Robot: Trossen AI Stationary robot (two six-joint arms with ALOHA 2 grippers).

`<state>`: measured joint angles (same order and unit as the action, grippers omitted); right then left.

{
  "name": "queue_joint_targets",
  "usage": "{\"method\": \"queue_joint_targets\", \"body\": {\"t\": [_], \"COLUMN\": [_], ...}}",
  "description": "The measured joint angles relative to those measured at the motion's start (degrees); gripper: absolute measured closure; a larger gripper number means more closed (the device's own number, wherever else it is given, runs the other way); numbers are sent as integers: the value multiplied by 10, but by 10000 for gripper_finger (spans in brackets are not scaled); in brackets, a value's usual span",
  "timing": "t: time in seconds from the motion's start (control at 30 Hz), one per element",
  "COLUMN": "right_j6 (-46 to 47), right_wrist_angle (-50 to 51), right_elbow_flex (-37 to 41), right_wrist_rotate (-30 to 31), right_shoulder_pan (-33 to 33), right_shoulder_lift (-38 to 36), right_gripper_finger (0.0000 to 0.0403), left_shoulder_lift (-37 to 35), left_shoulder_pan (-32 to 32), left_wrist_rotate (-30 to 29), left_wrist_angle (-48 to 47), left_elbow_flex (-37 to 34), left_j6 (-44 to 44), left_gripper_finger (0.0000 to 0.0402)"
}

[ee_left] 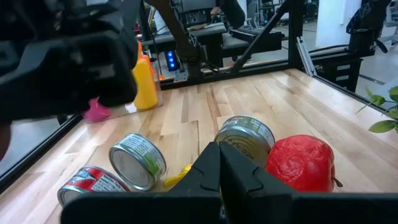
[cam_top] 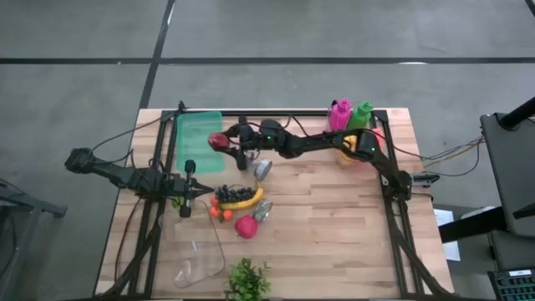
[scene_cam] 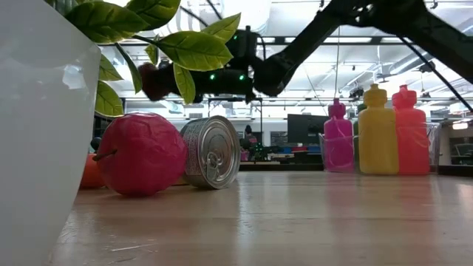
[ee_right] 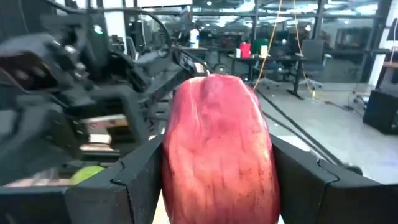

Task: Pick & Place Food Item
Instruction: Put the dark red apple into the green bin

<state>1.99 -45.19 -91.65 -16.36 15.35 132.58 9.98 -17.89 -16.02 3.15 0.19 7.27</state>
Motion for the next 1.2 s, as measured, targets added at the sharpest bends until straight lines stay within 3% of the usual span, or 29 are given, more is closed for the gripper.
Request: {"method": "queue_joint_targets", "body": {"t": [0.57, 1.2], "right_j6": [8, 4], "right_wrist_angle": [125, 252], "right_elbow_flex": [-122, -145], "right_wrist_rotate": [2, -3], "right_shoulder_pan": [6, 3], "right_shoulder_lift": [84, 92], "right_gripper_finger": [163, 163], "left_shoulder_lift": [0, 0], "left_shoulder_pan": [0, 0], "left_wrist_rotate": [0, 0], "left_wrist_angle": [0, 0], "left_elbow_flex": [0, 0], "left_j6": [1, 2], "left_gripper_finger": [402, 402]}}
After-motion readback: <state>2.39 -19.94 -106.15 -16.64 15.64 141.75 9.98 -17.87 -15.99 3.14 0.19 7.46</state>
